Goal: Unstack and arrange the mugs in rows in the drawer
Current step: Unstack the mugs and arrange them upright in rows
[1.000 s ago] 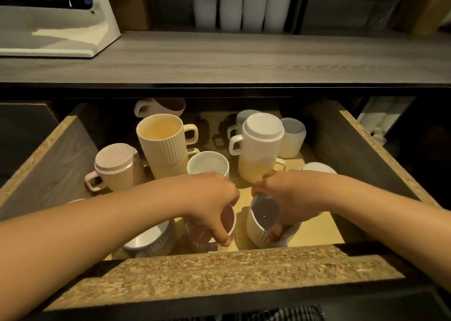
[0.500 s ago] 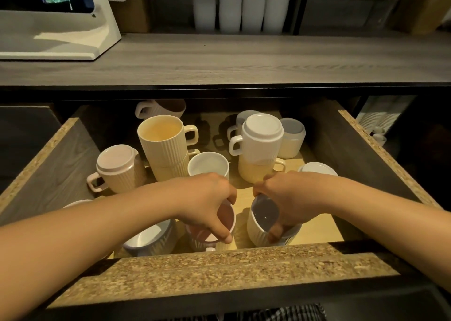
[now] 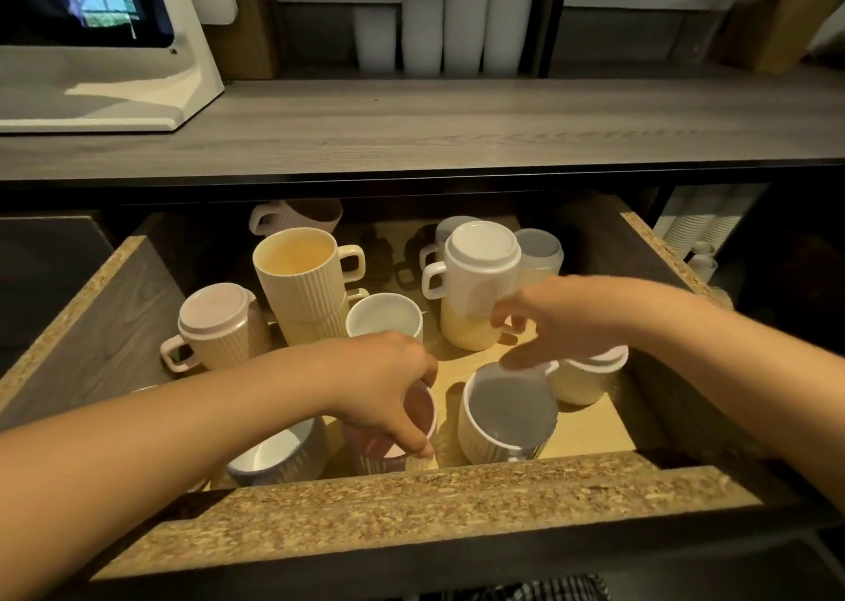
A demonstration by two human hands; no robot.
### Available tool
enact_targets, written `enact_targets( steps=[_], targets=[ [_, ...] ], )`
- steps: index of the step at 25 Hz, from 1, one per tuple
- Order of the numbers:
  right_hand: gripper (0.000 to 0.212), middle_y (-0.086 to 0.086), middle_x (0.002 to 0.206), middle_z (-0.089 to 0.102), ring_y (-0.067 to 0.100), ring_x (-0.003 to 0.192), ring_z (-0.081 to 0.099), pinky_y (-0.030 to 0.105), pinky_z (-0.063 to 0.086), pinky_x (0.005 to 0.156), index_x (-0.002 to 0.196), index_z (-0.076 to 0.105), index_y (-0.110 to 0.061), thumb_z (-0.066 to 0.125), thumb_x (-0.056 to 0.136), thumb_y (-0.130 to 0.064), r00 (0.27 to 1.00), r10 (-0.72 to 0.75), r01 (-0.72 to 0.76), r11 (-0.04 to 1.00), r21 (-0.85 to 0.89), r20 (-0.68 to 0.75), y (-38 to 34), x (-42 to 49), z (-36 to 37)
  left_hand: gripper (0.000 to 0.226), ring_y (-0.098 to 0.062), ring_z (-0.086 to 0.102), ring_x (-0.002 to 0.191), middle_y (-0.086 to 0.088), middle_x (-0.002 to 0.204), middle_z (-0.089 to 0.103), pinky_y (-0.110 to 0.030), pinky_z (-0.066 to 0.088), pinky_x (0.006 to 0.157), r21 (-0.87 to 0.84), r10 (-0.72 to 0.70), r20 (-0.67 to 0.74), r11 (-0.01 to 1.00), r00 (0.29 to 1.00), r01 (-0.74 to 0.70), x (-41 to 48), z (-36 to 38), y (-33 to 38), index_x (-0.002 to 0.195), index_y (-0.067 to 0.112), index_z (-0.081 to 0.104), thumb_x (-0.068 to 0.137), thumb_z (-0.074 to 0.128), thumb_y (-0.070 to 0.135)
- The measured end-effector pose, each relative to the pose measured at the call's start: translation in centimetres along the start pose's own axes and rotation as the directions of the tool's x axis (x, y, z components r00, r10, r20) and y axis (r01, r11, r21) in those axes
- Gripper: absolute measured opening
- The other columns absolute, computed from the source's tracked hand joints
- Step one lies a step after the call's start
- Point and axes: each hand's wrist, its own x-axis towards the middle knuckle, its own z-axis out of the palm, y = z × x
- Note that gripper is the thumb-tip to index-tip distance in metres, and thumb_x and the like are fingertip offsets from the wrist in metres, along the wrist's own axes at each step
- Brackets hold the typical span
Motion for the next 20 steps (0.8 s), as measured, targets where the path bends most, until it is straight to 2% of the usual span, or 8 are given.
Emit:
enact_targets(
  steps=[3,5,9,12,14,17,18,20],
  targets=[
    [0.043,0.002,0.121,0.062,0.017,0.102,0.060,0.027,0.050,0.090,0.130,0.050,-0.019,0.054,0.092,-0.036,0.996,0.063,-0.066,0.997,-0.044,-0.065,2.0,-0.1,-1.5,0.055,-0.015,0.054,0.107,0.003,0.120,0.057,-0.025,0.048,0.084,0.047,0.029,0.003,0.998,1.000,-0.029,0.6,-1.2,0.3,0.124,0.022,0.052,0.081,0.059,0.055],
    [0.037,0.004,0.116,0.065,0.017,0.097,0.062,0.022,0.049,0.082,0.125,0.055,-0.015,0.054,0.092,-0.033,0.988,0.129,-0.134,0.989,-0.065,-0.086,3.4,0.0,-1.9,0.049,-0.014,0.055,0.106,0.004,0.119,0.057,-0.023,0.047,0.081,0.059,0.057,-0.076,0.997,0.996,-0.052,1.5,-2.4,0.9,0.124,0.022,0.052,0.085,0.055,0.052],
    [0.038,0.002,0.094,0.066,0.016,0.084,0.063,0.022,0.051,0.075,0.113,0.063,-0.011,0.056,0.090,-0.039,0.952,0.299,-0.302,0.952,-0.050,-0.063,5.2,1.8,-0.3,0.048,-0.018,0.054,0.108,-0.001,0.125,0.056,-0.033,0.049,0.088,0.053,0.129,-0.222,0.991,0.967,-0.120,4.6,-4.1,2.6,0.129,0.021,0.048,0.089,0.052,0.047],
    [0.041,-0.002,0.072,0.056,0.011,0.067,0.056,0.021,0.045,0.063,0.098,0.063,-0.014,0.056,0.085,-0.052,0.907,0.417,-0.417,0.909,0.015,-0.061,5.9,3.0,1.0,0.054,-0.023,0.053,0.112,-0.005,0.129,0.055,-0.039,0.048,0.093,0.027,0.142,-0.190,0.990,0.971,-0.140,7.2,-3.6,3.7,0.132,0.016,0.045,0.089,0.052,0.047],
    [0.042,-0.001,0.070,0.057,0.012,0.066,0.057,0.022,0.045,0.064,0.085,0.059,-0.016,0.057,0.082,-0.058,0.885,0.464,-0.462,0.885,0.055,-0.031,6.2,3.5,1.7,0.054,-0.023,0.055,0.109,-0.006,0.125,0.057,-0.042,0.050,0.091,-0.011,0.129,-0.137,0.991,0.982,-0.131,8.6,-2.5,3.8,0.129,0.016,0.045,0.088,0.052,0.050],
    [0.045,0.001,0.069,0.058,0.012,0.065,0.058,0.023,0.044,0.061,0.072,0.059,-0.016,0.059,0.079,-0.061,0.873,0.479,-0.487,0.861,0.145,0.089,6.3,3.6,2.0,0.054,-0.022,0.056,0.108,-0.005,0.126,0.057,-0.043,0.050,0.090,-0.090,0.105,-0.101,0.989,0.989,-0.114,9.4,-1.2,3.6,0.127,0.018,0.045,0.087,0.049,0.054],
    [0.046,0.002,0.069,0.057,0.013,0.062,0.057,0.022,0.044,0.057,0.071,0.058,-0.015,0.060,0.078,-0.060,0.871,0.477,-0.491,0.854,0.171,0.117,6.3,3.5,2.0,0.055,-0.022,0.055,0.109,-0.004,0.127,0.055,-0.043,0.049,0.092,-0.114,0.101,-0.097,0.987,0.990,-0.112,9.4,-1.1,3.5,0.128,0.018,0.044,0.088,0.048,0.055],
    [0.048,0.002,0.071,0.057,0.014,0.061,0.057,0.022,0.043,0.051,0.084,0.062,-0.011,0.062,0.077,-0.059,0.875,0.468,-0.484,0.853,0.197,0.123,6.2,3.1,1.9,0.059,-0.022,0.053,0.114,-0.004,0.133,0.052,-0.043,0.047,0.096,-0.157,0.105,-0.089,0.981,0.990,-0.118,9.1,-1.1,3.3,0.133,0.018,0.042,0.089,0.046,0.055]
  ],
)
